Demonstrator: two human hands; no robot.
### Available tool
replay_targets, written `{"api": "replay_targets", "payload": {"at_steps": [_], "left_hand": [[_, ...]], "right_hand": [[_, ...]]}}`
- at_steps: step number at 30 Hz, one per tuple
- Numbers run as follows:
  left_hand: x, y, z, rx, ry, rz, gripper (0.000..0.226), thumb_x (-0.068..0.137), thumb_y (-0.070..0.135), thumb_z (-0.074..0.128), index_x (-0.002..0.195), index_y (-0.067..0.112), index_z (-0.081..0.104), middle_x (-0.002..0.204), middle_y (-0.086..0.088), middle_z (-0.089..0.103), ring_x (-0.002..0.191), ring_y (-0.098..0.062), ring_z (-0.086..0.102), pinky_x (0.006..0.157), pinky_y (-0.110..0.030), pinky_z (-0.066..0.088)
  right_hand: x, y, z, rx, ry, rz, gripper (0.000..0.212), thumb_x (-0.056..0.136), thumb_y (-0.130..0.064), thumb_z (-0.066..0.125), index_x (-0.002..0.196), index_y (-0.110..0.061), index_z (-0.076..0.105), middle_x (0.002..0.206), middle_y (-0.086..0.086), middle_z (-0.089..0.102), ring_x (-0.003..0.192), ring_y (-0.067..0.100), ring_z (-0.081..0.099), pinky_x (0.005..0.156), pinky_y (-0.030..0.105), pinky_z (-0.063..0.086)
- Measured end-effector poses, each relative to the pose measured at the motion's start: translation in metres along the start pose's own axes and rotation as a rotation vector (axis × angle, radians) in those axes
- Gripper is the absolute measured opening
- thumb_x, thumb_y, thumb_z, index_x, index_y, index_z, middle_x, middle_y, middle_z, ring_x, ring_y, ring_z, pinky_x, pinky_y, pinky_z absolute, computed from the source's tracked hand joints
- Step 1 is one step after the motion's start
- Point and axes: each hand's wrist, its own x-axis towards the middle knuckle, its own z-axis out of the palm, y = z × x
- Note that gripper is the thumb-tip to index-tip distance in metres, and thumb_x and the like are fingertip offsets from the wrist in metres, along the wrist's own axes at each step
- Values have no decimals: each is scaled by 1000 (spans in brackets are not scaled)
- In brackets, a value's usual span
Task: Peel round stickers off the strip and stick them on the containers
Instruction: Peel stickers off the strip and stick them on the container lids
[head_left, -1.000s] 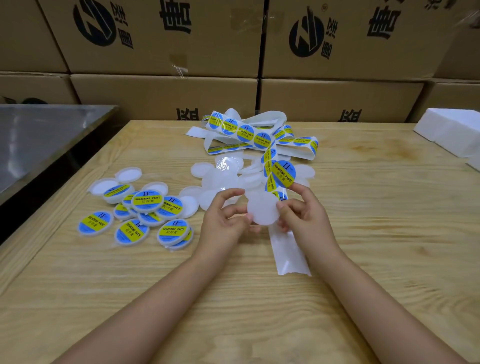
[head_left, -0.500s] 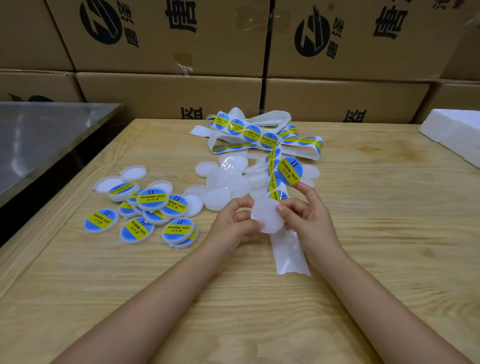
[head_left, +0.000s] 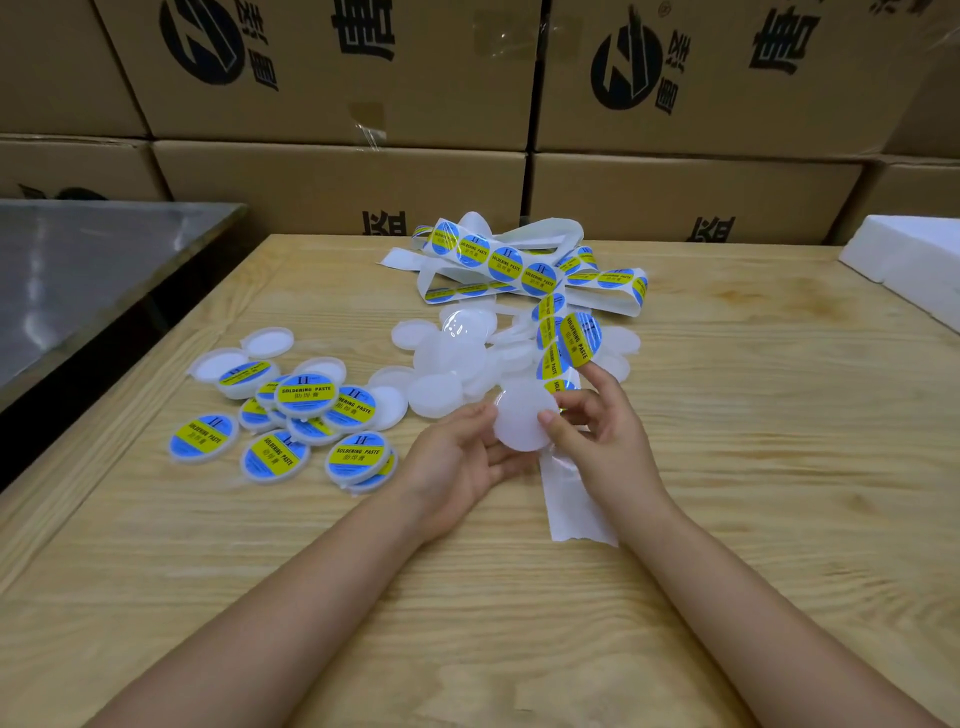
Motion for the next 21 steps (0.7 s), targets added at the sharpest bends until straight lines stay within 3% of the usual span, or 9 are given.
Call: {"api": "replay_targets", "payload": {"at_steps": [3,8,12,16,19,21], "left_hand": [[-3,0,0,-59,-97,-80,45,83,16,48,123,-2,52,123,-21,60,110,-32,60,96,-43,48],[-1,-1,1,-14,-96,-110,44,90,36,44,119,5,56,114,-18,66,108,-29,63,93,-39,51],[-3,-3,1,44,-88,-45,37,91,22,46,120,2,57,112,-19,66,100,-29,66,83,-41,56],[-1,-2,-2,-31,-1,-15,30,96,3,38,121,-6,53,118,-22,62,98,-29,65,82,-38,56],[1,-1,-3,-78,33,-3,32,96,-2,36,123,-6,51,119,-21,62,99,-27,66,81,-34,57],[0,0,-3,-69,28,1,30,96,-2,35,119,-4,54,113,-17,66,96,-25,67,79,-33,57]], "right_hand": [[1,0,-2,91,50,17,53,85,2,62,127,-23,41,91,4,67,88,17,61,88,33,47],[2,-2,-6,93,23,46,56,86,2,60,134,-17,40,80,-8,71,84,8,63,84,23,48],[3,-5,-9,23,-66,42,52,87,1,60,129,-24,43,83,-9,72,80,9,61,78,21,49],[4,-8,-10,-5,-4,-34,38,85,-5,64,112,-30,55,98,-6,70,80,7,57,70,16,47],[4,-10,-12,131,139,13,8,84,-14,67,81,-22,68,77,-10,66,70,7,54,66,16,44],[4,-8,-11,134,163,65,15,84,-19,67,68,-20,67,73,-9,65,63,6,53,62,13,43]]}}
